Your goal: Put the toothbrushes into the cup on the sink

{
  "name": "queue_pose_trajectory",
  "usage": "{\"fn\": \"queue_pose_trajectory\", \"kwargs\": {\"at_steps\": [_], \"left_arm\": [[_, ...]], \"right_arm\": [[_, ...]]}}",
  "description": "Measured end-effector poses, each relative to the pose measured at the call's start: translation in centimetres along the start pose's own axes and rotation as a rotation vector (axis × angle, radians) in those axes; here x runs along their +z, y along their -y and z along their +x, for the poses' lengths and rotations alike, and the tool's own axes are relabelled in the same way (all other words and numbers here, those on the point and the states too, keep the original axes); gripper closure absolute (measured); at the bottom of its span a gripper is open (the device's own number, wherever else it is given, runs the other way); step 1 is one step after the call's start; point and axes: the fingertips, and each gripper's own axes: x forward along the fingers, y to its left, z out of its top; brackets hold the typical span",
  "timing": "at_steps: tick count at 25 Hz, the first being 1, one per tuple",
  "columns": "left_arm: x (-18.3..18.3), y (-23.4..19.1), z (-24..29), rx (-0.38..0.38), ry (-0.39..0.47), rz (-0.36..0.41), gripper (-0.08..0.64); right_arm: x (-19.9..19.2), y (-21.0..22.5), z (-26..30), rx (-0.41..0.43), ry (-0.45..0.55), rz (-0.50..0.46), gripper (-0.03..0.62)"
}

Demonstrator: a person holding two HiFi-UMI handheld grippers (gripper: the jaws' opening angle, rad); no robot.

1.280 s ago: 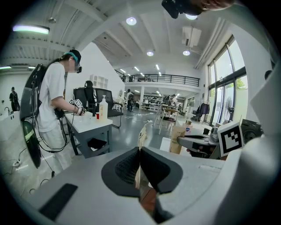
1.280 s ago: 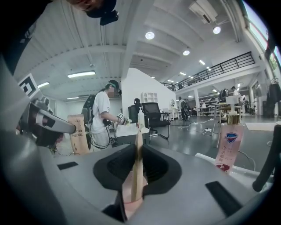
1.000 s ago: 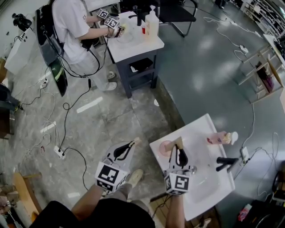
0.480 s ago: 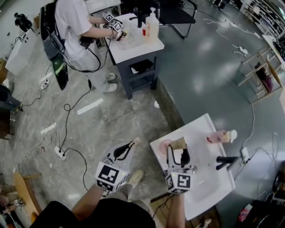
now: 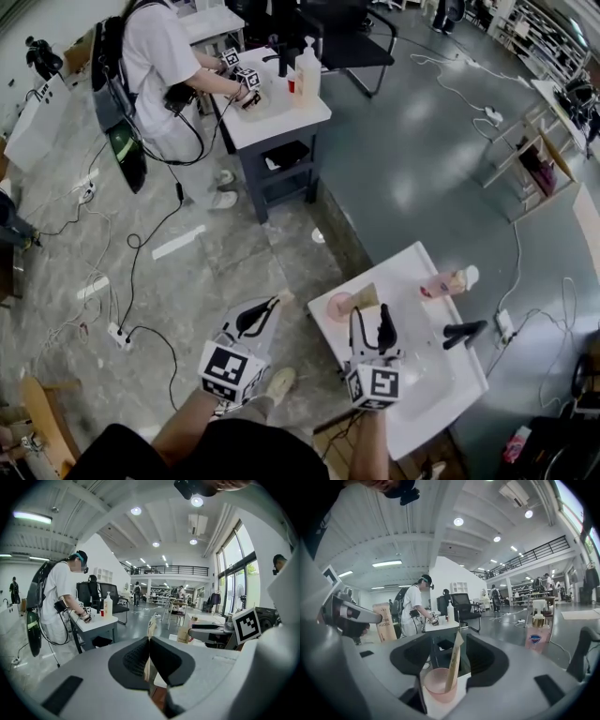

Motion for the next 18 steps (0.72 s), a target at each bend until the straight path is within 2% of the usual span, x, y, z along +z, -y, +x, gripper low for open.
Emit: {"fn": "queue_pose_trajectory", "kwargs": {"at_steps": [10,18], "left_arm": [[4.5,3.6,-2.6,-0.071,0.101,0.057,0.555],[5.4,6.3,-5.5,-0.116,0.146,0.097,0.555]], "right_arm": [[4.9,-0.7,-6.2,-0.081,0.065,-0.048,0.448],[5.5,-1.2,-12.1,-0.171,0.088,-0.044,0.518]]}}
